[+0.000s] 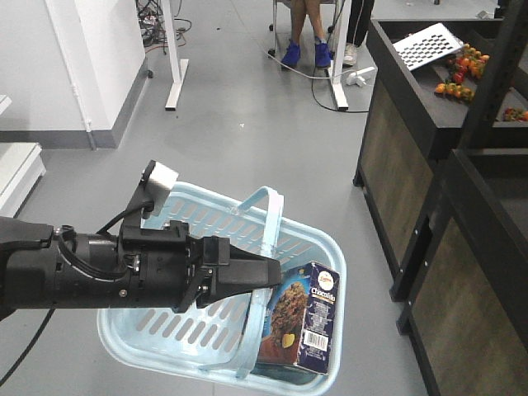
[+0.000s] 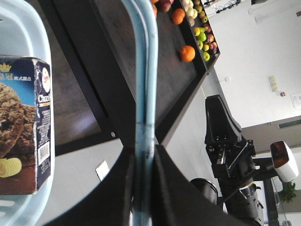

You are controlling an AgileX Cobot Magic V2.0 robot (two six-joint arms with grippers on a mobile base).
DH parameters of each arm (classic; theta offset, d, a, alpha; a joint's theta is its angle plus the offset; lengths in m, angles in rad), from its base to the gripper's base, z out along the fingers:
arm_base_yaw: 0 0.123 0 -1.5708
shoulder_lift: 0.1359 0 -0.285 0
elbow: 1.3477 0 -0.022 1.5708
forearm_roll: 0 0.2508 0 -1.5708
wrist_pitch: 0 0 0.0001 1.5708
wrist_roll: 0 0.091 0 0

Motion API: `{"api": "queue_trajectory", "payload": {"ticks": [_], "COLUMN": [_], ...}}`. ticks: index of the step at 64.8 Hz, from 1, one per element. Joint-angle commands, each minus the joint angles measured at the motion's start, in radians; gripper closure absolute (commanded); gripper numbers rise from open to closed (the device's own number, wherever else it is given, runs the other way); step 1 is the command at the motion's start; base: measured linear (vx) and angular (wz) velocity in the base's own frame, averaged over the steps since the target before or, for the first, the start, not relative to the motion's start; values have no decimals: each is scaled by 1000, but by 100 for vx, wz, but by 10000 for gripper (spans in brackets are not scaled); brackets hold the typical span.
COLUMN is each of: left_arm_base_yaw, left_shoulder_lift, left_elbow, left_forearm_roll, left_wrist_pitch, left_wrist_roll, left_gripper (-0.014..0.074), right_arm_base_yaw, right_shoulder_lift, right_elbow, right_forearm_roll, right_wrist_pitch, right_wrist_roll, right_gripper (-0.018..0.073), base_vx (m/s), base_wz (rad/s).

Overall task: Left arm holds basket, right arm returns cookies
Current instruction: 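Hold the basket in the left gripper while turning past the produce tables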

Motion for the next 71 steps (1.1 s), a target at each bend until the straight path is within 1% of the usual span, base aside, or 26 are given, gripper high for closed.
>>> {"api": "queue_trajectory", "payload": {"ticks": [1,55,71], "left_arm_base_yaw": [-6,-6,-6], "left_shoulder_lift": [-33,-33,-33], "left_elbow": [-37,-37,-37], "left_forearm_roll": [-84,-84,-84], "left_wrist_pitch": [50,50,50], "left_wrist_roll": [11,11,11], "left_gripper": [602,602,602], "right_arm_base_yaw": [-1,-1,-1], "right_shoulder_lift": [-13,-13,-13], "right_elbow": [17,17,17], "right_forearm_roll": [-6,-6,-6], "right_wrist_pitch": [-76,-76,-76], "right_wrist_roll": [-3,-3,-3], "right_gripper": [570,570,570], "base_vx": [38,37,34], "base_wz": [1,8,29]}}
